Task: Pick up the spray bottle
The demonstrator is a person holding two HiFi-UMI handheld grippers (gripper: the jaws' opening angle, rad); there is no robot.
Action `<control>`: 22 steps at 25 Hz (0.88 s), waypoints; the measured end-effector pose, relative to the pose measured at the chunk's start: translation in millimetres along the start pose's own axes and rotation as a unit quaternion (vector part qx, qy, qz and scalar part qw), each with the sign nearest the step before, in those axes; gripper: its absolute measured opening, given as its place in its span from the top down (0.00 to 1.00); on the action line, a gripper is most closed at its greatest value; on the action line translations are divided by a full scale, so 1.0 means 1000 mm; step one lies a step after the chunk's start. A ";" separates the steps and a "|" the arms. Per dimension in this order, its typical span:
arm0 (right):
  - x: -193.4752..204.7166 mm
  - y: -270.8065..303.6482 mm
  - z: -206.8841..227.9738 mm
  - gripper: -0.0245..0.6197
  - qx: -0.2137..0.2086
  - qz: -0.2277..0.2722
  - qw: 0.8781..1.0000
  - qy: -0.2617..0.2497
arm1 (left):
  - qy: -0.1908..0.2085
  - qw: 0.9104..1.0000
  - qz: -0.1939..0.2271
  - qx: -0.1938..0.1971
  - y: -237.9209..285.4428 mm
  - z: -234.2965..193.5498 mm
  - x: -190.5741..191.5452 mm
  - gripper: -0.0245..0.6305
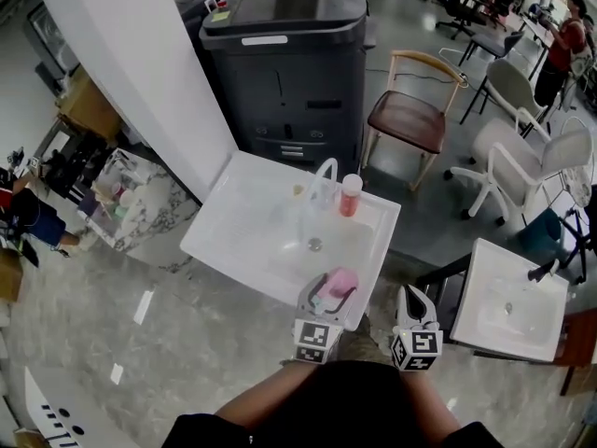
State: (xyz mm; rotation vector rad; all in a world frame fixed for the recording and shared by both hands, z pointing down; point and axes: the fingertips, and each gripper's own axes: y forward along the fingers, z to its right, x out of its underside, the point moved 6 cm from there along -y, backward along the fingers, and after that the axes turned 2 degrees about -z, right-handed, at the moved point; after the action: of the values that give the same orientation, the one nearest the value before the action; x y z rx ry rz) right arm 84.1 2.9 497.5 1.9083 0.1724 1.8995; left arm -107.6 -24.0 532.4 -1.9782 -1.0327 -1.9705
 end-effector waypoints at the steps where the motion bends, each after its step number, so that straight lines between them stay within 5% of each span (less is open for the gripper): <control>1: 0.000 -0.003 -0.004 0.97 0.000 0.002 1.000 -0.003 | 0.000 1.000 0.003 0.000 -0.006 0.000 -0.001 0.49; 22: -0.011 -0.025 -0.024 0.97 -0.003 0.030 0.999 -0.010 | 0.026 0.999 0.038 -0.011 -0.033 -0.004 -0.022 0.49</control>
State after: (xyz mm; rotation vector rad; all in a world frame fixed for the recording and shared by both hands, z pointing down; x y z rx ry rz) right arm 65.2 26.0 477.2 1.9496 0.1041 1.9168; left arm -127.0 -9.3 501.2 -1.9365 -0.9133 -1.9914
